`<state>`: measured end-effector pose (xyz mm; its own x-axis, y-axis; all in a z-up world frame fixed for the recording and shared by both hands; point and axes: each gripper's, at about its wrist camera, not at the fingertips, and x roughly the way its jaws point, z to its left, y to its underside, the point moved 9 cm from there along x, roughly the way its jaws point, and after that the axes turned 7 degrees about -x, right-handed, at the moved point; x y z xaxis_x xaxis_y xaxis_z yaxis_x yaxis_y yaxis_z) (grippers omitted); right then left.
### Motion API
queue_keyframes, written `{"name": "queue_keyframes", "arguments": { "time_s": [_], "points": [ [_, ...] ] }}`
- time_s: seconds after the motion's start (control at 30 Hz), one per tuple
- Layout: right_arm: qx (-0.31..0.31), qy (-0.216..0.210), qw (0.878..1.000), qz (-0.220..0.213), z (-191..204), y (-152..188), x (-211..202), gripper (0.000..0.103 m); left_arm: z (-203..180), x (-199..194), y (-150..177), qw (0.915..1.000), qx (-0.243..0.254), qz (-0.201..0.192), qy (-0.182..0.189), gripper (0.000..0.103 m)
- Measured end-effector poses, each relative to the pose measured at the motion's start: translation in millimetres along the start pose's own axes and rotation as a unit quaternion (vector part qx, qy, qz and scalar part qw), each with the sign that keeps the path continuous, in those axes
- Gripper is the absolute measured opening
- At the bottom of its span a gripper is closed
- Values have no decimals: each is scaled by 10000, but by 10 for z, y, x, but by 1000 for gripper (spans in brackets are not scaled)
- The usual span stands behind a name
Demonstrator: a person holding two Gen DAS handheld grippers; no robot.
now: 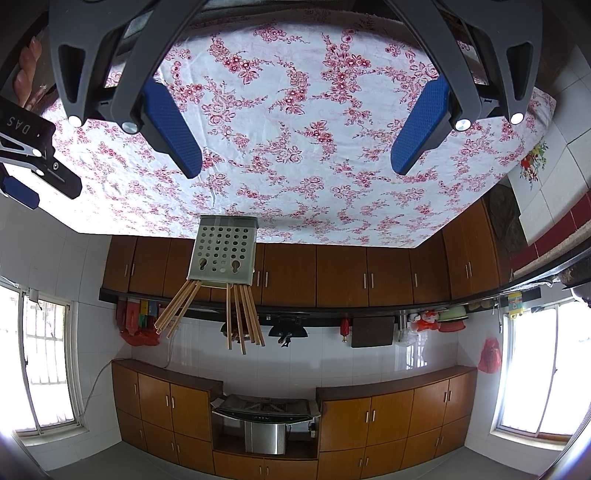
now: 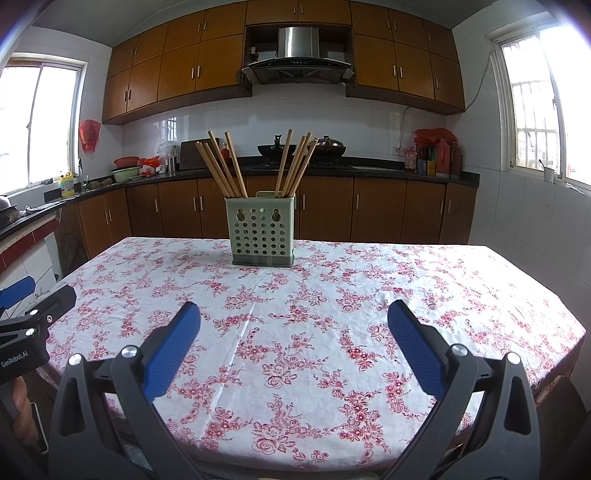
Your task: Organize utensils
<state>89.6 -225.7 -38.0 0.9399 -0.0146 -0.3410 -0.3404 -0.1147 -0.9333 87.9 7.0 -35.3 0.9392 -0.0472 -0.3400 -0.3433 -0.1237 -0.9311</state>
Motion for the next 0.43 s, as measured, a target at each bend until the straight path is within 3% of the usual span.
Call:
{"name": "queue_keyframes", "arguments": {
  "time_s": [0.43],
  "points": [
    [1,-3,10000,0,-4,-3,-1,99,29,11,4,10000,-45,61,14,101]
  ]
}}
